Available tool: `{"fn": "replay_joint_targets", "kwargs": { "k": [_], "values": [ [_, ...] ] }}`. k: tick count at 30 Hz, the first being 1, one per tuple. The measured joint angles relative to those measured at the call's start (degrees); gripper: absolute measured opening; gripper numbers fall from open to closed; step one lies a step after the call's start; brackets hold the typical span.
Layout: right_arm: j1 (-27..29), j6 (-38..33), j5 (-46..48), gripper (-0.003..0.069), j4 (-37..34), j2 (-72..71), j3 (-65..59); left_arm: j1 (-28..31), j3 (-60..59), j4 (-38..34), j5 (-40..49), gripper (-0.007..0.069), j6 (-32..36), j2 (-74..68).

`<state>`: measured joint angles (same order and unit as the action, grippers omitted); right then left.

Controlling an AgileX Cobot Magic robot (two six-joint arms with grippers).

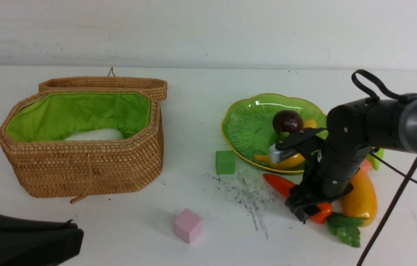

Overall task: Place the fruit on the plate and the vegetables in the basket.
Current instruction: Use the right arm to grab a carrot and put it into the left basket

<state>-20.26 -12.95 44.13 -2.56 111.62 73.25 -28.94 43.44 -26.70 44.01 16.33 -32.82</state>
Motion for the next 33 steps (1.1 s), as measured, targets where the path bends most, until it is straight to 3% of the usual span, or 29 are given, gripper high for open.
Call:
{"fn": "replay_joint_targets", "kwargs": {
  "k": [1, 3, 12, 18, 23, 26, 30, 33],
  "values": [
    [0.0, -2.0, 0.1, 0.0423, -1.6, 0.1, 0.0, 0.0, 0.0, 0.0, 0.1, -0.0011, 0.0, 0.0],
    [0.0, -4.7, 0.9, 0.0390, -3.4, 0.2, 0.0, 0.0, 0.0, 0.0, 0.3, -0.0011, 0.0, 0.0],
    [-0.9, -10.0, 14.7, 0.0391, -10.5, -1.2, 0.1, 0.0, 0.0, 0.0, 0.4, -0.0008, 0.0, 0.0],
    [-8.4, -10.4, 16.7, 0.0391, -15.7, -7.6, 6.6, 0.0, 0.0, 6.0, -2.4, -0.0006, -1.7, 0.0],
    [-17.0, -16.3, 10.6, 0.0391, -17.2, -8.5, 20.3, 0.0, 0.0, 17.8, -4.7, -0.0006, -13.7, 0.0],
    [-22.9, -22.5, 0.1, 0.0391, -18.5, -4.6, 32.5, 0.0, 0.0, 30.1, -3.7, -0.0006, -27.2, 0.0],
    [-25.2, -27.2, -9.9, 0.0391, -19.0, 3.8, 44.2, 0.0, 0.0, 41.5, -1.7, -0.0004, -40.6, 0.0],
    [-25.2, -31.0, -15.5, 0.0391, -19.0, 10.8, 50.6, 0.0, 0.0, 45.6, -0.6, -0.0004, -46.2, 0.0]
  ]
}}
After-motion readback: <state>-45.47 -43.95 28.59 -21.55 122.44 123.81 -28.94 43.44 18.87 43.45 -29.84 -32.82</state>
